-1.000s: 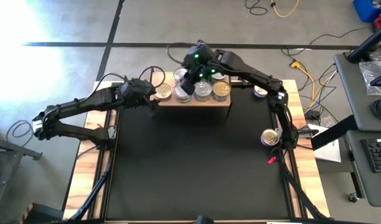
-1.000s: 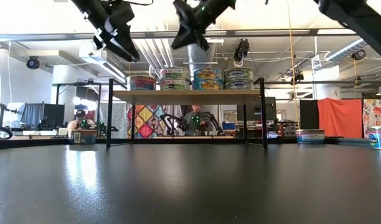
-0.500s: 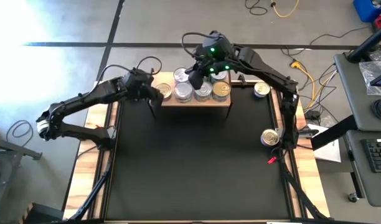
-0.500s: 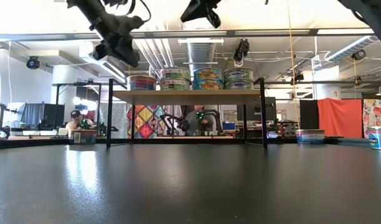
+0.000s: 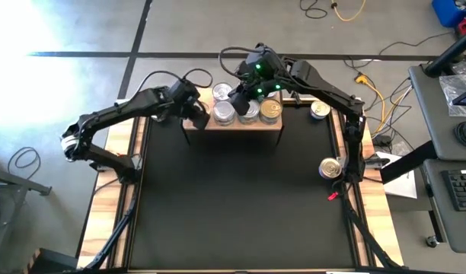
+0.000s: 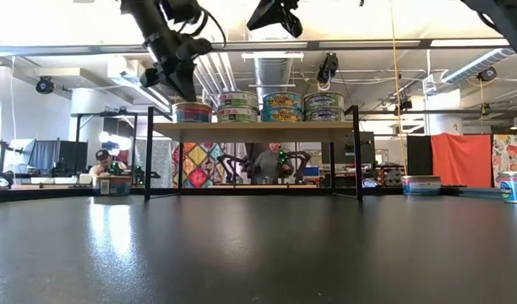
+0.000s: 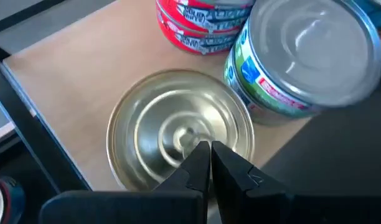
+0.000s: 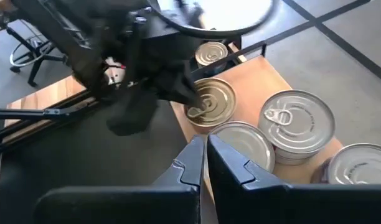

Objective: Stack canned seafood by type on shelf
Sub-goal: Put the bottom right blue pink tuna can on the shelf aligned with the other blue pink tuna can

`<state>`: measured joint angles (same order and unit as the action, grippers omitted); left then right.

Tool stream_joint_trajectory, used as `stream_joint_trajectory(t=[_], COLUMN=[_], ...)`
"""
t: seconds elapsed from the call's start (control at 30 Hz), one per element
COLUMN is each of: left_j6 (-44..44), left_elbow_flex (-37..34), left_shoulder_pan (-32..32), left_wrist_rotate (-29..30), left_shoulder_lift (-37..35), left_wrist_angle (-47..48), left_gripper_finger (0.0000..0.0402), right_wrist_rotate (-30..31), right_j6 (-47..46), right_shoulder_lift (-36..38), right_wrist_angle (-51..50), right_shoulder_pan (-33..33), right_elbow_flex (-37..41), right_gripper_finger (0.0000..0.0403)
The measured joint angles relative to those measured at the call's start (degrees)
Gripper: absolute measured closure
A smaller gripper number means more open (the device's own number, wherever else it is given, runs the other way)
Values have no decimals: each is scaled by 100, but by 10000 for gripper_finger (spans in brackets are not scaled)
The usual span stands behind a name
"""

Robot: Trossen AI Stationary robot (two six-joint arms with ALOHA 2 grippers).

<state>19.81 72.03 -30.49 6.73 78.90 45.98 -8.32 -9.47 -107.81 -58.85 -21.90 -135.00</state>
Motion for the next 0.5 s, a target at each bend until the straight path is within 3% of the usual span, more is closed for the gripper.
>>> stream_joint_trajectory(t=[0.5], left_j6=[-475], left_elbow_flex=[243], left_shoulder_pan=[-578], left_wrist_rotate=[-275], left_shoulder_lift=[423], left_wrist_angle=[214], left_gripper_finger=[401], right_wrist_rotate=[98], right_j6=[50], right_shoulder_lift=[0], right_wrist_angle=[-282], right_shoulder_pan=[240], right_elbow_flex=[2], right_gripper_finger=[390])
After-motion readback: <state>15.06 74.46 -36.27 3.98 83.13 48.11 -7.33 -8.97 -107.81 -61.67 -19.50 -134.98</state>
